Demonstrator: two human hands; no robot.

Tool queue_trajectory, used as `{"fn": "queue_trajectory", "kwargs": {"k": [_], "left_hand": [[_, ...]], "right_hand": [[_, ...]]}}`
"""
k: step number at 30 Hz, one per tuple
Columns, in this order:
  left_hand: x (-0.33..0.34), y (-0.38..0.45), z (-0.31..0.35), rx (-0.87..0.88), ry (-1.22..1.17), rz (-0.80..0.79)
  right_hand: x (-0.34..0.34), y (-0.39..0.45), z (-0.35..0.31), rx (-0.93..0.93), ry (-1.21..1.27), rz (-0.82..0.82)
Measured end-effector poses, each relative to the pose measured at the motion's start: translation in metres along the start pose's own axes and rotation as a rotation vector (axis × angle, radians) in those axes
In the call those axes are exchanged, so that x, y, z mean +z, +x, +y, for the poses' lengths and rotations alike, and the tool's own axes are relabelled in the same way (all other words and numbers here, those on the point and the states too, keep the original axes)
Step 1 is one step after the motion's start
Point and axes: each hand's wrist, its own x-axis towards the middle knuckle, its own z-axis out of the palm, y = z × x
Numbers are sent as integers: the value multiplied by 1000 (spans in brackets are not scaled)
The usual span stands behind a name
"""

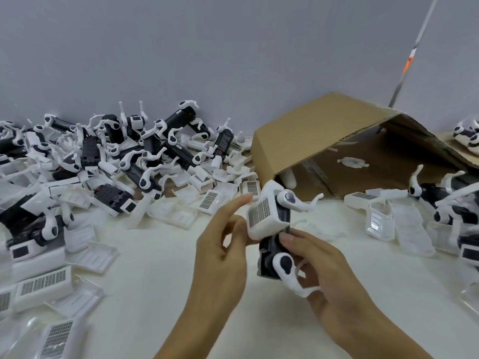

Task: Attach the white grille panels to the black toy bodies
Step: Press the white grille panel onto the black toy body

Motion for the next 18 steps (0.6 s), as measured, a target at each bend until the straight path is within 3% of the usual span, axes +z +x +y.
{"fn": "queue_trajectory", "kwargs": {"k": [2, 6, 10, 14, 16, 18], "left_hand": [[0, -3, 0, 95, 240, -21], [-2, -4, 2, 205, 460, -34], [-2, -9, 7, 176, 438, -184], [-8, -6, 5, 174, 567, -327], [-9, -2, 6, 152, 534, -266], [-7, 0, 10, 35, 341, -124]], "right_hand": [[1, 0, 3, -4, -7, 11], [0, 3, 5, -35, -14, 38], [-5, 7, 6, -45, -29, 59], [-9, 9, 5, -13, -11, 59], [-11, 10, 3, -24, -5, 57], [-13, 9, 2, -40, -21, 26]]}}
